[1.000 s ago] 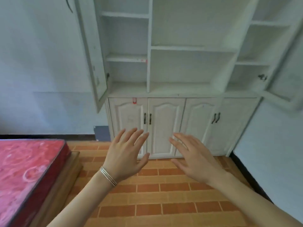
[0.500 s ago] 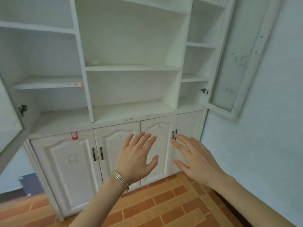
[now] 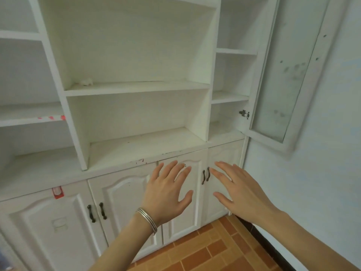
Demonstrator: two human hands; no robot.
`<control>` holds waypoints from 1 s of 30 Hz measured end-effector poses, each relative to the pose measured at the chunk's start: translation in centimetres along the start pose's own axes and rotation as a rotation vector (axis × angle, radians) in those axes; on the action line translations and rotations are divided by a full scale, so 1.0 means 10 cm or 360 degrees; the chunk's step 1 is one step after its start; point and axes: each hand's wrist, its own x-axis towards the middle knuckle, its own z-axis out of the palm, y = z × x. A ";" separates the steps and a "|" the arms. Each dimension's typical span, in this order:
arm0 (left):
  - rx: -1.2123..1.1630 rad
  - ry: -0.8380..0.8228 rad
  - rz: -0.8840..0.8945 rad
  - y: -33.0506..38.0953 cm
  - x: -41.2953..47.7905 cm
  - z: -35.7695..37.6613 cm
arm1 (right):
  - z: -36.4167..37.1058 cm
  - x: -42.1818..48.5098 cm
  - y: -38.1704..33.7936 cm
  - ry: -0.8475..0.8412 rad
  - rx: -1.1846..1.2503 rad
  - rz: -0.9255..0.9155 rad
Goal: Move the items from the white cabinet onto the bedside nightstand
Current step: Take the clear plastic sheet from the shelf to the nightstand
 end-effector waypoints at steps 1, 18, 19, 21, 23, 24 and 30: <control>-0.0008 -0.0004 -0.0003 0.01 0.12 0.11 | 0.08 0.04 0.13 0.0000 0.0018 -0.0008; -0.0039 0.0114 -0.0030 0.27 2.65 1.76 | 1.29 1.09 2.67 -0.0077 0.0058 0.0065; -0.0047 0.0104 -0.0016 0.25 2.76 1.85 | 1.38 1.13 2.77 -0.0078 0.0044 0.0065; -0.0044 0.0079 0.0000 0.19 2.97 2.04 | 1.58 1.25 2.97 -0.0080 -0.0005 0.0036; -0.0036 0.0072 0.0018 0.10 3.18 2.25 | 1.79 1.38 3.17 -0.0071 -0.0047 0.0027; -0.0042 0.0076 0.0034 0.04 3.28 2.37 | 1.90 1.45 3.26 -0.0067 -0.0063 0.0035; -0.0105 0.0042 0.0067 -0.35 3.86 3.02 | 2.63 2.01 3.73 -0.0124 -0.0049 0.0025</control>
